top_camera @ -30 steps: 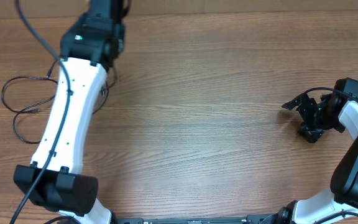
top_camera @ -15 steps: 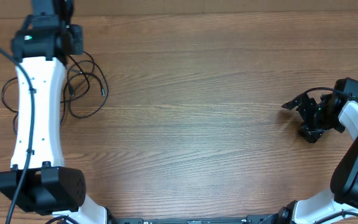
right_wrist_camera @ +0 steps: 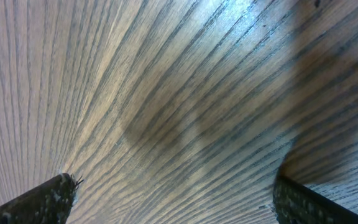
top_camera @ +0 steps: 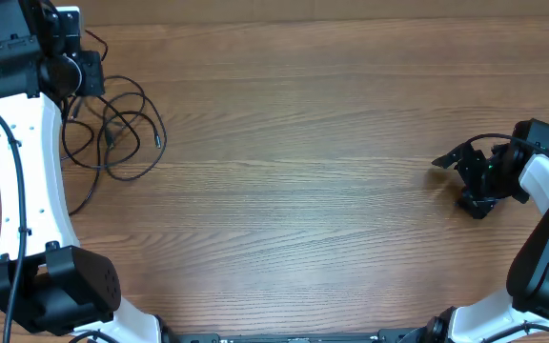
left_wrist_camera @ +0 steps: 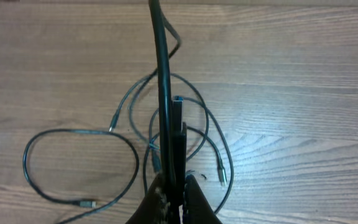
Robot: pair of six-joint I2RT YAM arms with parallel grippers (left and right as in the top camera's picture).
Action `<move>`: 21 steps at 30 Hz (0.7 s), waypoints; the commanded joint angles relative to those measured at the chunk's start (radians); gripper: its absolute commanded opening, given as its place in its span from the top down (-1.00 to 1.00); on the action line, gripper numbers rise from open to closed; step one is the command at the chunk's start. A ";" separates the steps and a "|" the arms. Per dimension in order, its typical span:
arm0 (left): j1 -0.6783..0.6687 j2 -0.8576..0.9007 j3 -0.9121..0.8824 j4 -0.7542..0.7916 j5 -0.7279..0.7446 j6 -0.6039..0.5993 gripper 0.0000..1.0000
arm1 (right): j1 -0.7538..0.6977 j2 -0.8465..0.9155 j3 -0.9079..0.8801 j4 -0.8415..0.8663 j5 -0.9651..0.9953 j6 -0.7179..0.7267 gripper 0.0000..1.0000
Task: Untangle cables
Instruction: 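Lower the cable onto the left cable pile and release it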
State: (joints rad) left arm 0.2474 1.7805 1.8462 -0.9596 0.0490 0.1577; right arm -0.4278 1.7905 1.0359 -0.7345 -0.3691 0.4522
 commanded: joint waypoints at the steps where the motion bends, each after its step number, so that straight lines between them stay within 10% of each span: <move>1: 0.017 -0.013 -0.006 0.019 0.003 0.036 0.92 | -0.007 0.008 -0.002 0.008 0.047 -0.004 -1.00; 9: 0.018 0.049 -0.008 -0.017 -0.016 0.074 0.91 | -0.007 0.008 -0.002 0.008 0.047 -0.003 -1.00; 12: 0.021 0.075 -0.008 -0.021 -0.026 0.070 0.63 | -0.007 0.008 -0.002 0.008 0.047 -0.003 -1.00; 14: 0.022 0.079 -0.008 -0.021 -0.031 0.071 -0.11 | -0.007 0.008 -0.002 0.008 0.047 -0.003 -1.00; 21: 0.022 0.078 -0.008 -0.021 -0.029 0.070 -0.26 | -0.007 0.008 -0.002 0.007 0.047 -0.003 -1.00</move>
State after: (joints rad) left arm 0.2623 1.8591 1.8442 -0.9798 0.0257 0.2176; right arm -0.4274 1.7905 1.0359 -0.7338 -0.3687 0.4522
